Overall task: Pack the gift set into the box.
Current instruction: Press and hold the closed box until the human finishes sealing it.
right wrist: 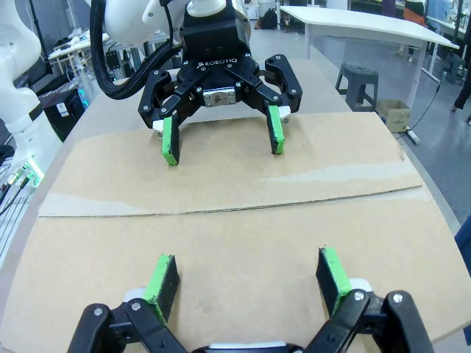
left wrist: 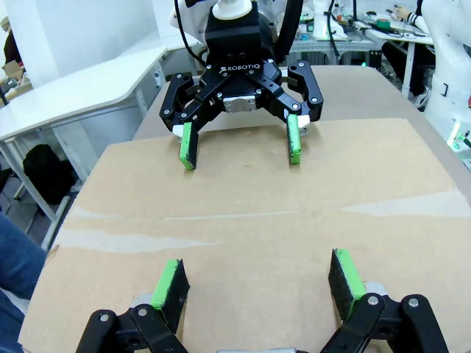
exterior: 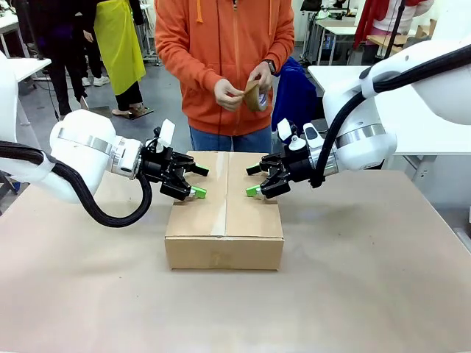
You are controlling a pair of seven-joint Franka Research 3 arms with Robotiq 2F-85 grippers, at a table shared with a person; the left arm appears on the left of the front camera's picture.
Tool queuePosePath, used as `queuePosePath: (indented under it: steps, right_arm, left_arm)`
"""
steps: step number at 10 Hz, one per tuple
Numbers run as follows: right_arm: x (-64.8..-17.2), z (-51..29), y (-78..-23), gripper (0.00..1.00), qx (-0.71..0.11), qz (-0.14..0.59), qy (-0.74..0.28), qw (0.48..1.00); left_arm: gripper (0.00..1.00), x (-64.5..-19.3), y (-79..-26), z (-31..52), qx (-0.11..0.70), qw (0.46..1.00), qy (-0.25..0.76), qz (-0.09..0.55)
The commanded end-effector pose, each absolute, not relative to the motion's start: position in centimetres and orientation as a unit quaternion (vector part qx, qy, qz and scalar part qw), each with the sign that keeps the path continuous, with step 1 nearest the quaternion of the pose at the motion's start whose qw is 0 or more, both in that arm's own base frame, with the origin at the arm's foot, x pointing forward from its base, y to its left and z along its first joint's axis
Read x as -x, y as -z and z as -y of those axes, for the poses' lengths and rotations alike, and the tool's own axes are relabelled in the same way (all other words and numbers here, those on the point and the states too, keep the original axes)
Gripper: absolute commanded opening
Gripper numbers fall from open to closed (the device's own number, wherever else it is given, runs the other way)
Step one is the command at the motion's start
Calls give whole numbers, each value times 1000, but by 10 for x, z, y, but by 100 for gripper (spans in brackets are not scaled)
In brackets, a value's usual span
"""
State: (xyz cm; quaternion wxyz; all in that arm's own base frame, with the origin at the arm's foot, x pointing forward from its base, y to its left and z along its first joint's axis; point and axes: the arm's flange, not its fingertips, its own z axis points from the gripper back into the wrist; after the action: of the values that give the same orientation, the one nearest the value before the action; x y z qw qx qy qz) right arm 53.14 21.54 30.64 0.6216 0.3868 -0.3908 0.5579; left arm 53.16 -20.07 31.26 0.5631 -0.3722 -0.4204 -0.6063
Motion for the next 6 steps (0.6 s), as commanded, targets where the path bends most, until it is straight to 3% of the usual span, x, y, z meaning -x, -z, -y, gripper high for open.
queuePosePath:
  steps: [1, 6]
  right_arm:
    - [-531, -215, -304, 100, -386, 389, -557, 624]
    - [-531, -215, -304, 100, -386, 389, -557, 624]
  left_arm:
    - [100, -530, -310, 201, 371, 564, 603, 425]
    - [100, -530, -310, 201, 371, 564, 603, 425]
